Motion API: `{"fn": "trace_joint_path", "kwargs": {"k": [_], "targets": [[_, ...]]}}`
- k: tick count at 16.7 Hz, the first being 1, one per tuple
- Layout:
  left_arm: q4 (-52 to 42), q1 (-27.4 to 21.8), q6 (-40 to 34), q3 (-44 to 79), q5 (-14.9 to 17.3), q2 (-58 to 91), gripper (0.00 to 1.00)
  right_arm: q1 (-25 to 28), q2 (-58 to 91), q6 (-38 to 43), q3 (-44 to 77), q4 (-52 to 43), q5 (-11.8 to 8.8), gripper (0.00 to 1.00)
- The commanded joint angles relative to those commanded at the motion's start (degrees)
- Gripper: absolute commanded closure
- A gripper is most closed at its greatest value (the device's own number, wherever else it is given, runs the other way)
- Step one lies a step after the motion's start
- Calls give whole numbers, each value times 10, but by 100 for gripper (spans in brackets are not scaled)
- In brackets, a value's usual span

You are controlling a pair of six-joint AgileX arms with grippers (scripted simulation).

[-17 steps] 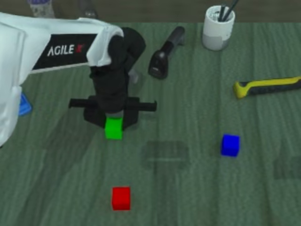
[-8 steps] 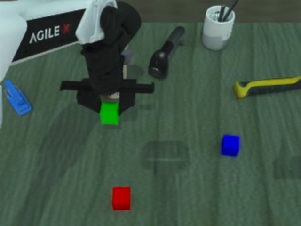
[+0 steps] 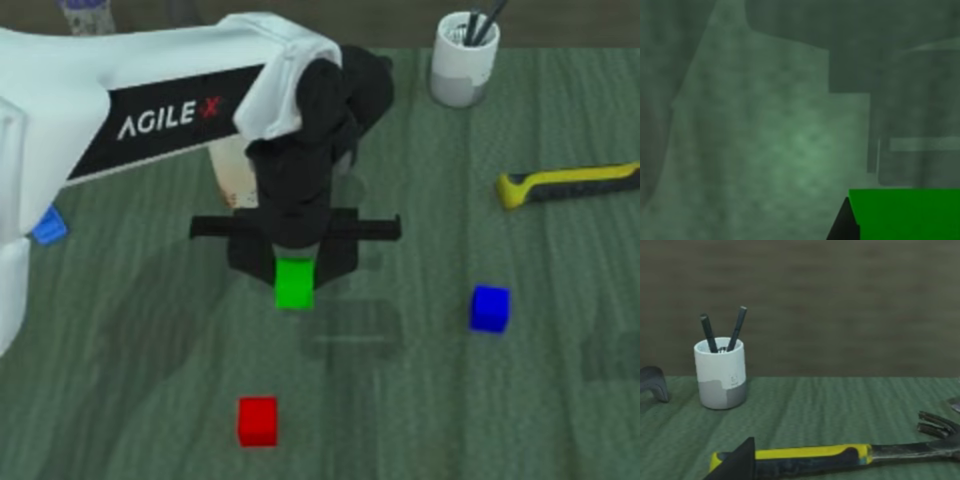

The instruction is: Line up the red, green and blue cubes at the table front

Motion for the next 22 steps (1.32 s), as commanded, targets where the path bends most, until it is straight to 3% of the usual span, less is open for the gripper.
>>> {"fn": "trace_joint_path", "kwargs": {"k": [4, 7, 14, 22], "targets": [[-3, -105, -134, -42, -4, -39, 100, 0, 0, 0, 0, 0, 0, 0], [0, -153, -184, -64, -7, -63, 100, 0, 0, 0, 0, 0, 0, 0], [10, -155, -187, -71, -6, -61, 100, 0, 0, 0, 0, 0, 0, 0], [144, -158, -189, -160, -7, -17, 100, 0, 0, 0, 0, 0, 0, 0]]}}
